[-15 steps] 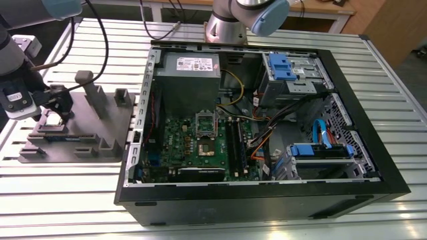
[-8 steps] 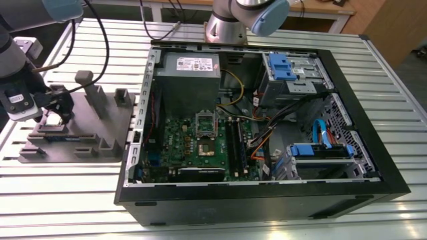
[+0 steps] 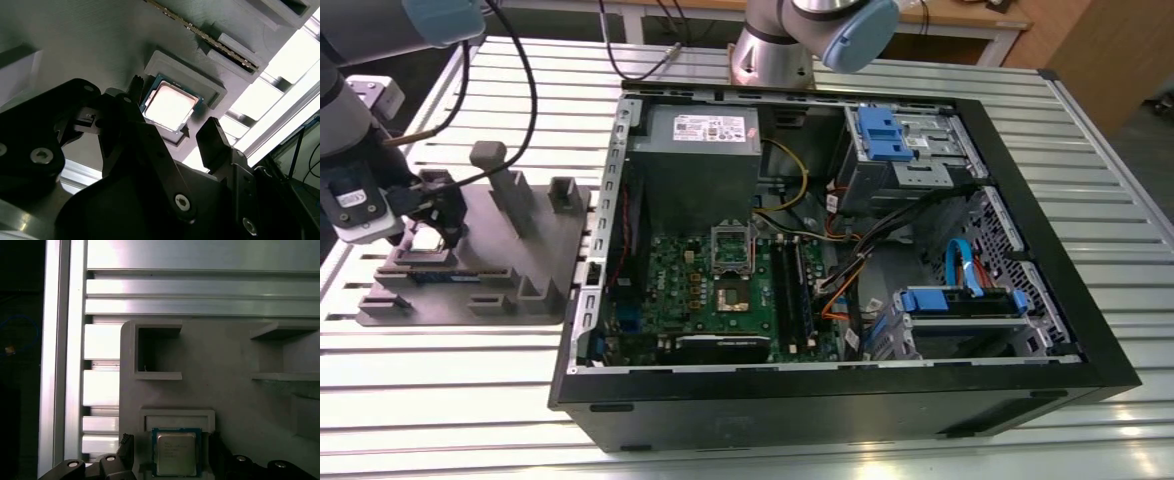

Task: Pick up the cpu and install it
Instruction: 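Pick up the cpu and move it towards the insertion slot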

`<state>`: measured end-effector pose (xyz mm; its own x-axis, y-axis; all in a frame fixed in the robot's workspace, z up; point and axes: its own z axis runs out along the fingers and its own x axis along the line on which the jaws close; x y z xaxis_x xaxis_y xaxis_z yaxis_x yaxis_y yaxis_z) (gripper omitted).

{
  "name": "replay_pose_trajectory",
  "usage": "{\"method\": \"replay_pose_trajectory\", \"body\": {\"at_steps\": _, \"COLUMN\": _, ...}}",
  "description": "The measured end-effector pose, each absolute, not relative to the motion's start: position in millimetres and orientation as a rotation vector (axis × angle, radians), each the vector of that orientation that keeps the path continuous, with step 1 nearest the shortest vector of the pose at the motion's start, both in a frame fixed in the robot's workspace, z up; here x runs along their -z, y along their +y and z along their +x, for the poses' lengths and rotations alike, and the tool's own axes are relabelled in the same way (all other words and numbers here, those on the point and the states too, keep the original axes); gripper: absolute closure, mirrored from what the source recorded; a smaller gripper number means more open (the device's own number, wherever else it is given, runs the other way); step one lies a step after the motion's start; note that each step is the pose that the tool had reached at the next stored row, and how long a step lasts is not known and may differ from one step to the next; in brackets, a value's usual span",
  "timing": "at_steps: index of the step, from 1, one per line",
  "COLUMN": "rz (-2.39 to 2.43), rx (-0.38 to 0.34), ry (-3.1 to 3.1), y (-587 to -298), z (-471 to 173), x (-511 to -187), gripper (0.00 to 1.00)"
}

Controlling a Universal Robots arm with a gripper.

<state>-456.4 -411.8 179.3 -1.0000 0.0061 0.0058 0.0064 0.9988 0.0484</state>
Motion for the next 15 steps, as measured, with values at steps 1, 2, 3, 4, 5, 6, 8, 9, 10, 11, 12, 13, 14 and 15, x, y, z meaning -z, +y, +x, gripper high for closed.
{"method": "replay_pose_trajectory", "body": {"at_steps": 1, "rz": -0.010, "rx": 0.076, "ry": -3.135, "y": -411.8, "z": -456.4, "x": -179.0, "gripper": 0.31}}
{"method": "replay_pose_trajectory", "body": {"at_steps": 2, "rz": -0.010, "rx": 0.076, "ry": -3.135, "y": -411.8, "z": -456.4, "x": -178.8, "gripper": 0.31}}
{"method": "replay_pose_trajectory", "body": {"at_steps": 3, "rz": -0.010, "rx": 0.076, "ry": -3.135, "y": -411.7, "z": -456.3, "x": -178.7, "gripper": 0.31}}
{"method": "replay_pose_trajectory", "body": {"at_steps": 4, "rz": -0.010, "rx": 0.076, "ry": -3.135, "y": -411.7, "z": -456.2, "x": -178.5, "gripper": 0.31}}
{"method": "replay_pose_trajectory", "body": {"at_steps": 5, "rz": -0.010, "rx": 0.076, "ry": -3.135, "y": -411.6, "z": -456.0, "x": -178.3, "gripper": 0.31}}
{"method": "replay_pose_trajectory", "body": {"at_steps": 6, "rz": -0.010, "rx": 0.076, "ry": -3.135, "y": -411.5, "z": -455.8, "x": -178.2, "gripper": 0.31}}
{"method": "replay_pose_trajectory", "body": {"at_steps": 8, "rz": -0.010, "rx": 0.076, "ry": -3.135, "y": -411.6, "z": -455.5, "x": -178.2, "gripper": 0.31}}
{"method": "replay_pose_trajectory", "body": {"at_steps": 9, "rz": -0.010, "rx": 0.076, "ry": -3.135, "y": -411.6, "z": -455.5, "x": -178.1, "gripper": 0.32}}
{"method": "replay_pose_trajectory", "body": {"at_steps": 10, "rz": -0.010, "rx": 0.076, "ry": -3.135, "y": -411.6, "z": -455.4, "x": -178.0, "gripper": 0.32}}
{"method": "replay_pose_trajectory", "body": {"at_steps": 11, "rz": -0.010, "rx": 0.076, "ry": -3.135, "y": -411.6, "z": -455.4, "x": -178.0, "gripper": 0.39}}
{"method": "replay_pose_trajectory", "body": {"at_steps": 12, "rz": -0.010, "rx": 0.075, "ry": -3.135, "y": -411.6, "z": -455.3, "x": -178.0, "gripper": 0.39}}
{"method": "replay_pose_trajectory", "body": {"at_steps": 13, "rz": -0.010, "rx": 0.075, "ry": -3.135, "y": -411.6, "z": -455.3, "x": -177.9, "gripper": 0.39}}
{"method": "replay_pose_trajectory", "body": {"at_steps": 14, "rz": -0.010, "rx": 0.075, "ry": -3.135, "y": -411.6, "z": -455.2, "x": -178.0, "gripper": 0.39}}
{"method": "replay_pose_trajectory", "body": {"at_steps": 15, "rz": -0.010, "rx": 0.075, "ry": -3.135, "y": -411.6, "z": -455.2, "x": -177.9, "gripper": 0.39}}
